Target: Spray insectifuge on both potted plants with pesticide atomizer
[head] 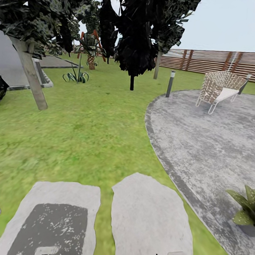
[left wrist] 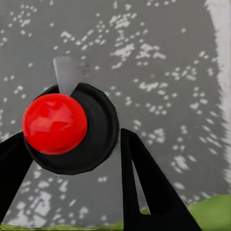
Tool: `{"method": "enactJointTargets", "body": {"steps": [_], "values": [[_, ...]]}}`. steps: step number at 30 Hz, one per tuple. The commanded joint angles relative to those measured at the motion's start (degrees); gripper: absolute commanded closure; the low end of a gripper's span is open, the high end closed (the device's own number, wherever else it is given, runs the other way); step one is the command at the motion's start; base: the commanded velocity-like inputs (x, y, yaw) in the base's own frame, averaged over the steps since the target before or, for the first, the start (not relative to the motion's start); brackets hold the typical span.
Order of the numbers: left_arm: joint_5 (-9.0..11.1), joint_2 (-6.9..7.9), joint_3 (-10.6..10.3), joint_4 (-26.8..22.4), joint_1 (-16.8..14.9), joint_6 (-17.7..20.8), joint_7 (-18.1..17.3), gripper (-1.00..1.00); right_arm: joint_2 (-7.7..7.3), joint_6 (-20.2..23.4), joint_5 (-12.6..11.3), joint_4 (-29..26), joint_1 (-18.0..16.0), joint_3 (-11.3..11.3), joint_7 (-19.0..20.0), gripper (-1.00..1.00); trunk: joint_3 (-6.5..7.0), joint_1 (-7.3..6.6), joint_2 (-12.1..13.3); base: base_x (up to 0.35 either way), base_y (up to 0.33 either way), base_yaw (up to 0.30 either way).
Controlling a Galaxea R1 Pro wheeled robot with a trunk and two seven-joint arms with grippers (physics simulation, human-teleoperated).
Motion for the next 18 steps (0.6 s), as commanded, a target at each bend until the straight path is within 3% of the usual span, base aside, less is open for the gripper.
{"method": "enactJointTargets", "body": {"steps": [1,18], "values": [[0.23,-0.01,0.09,0.07,-0.04,-0.19,-0.22,1.0,0.0,-0.16,-0.5,0.03,-0.02,0.55,-0.17,-1.0,-0.04,-0.01,-0.02,0.0,0.0,0.282],[0.14,0.0,0.09,0.07,-0.05,-0.19,-0.46,1.0,0.0,-0.16,-0.5,0.03,-0.02,0.52,-0.17,-1.0,-0.04,-0.01,-0.02,0.0,0.0,0.283]]}}
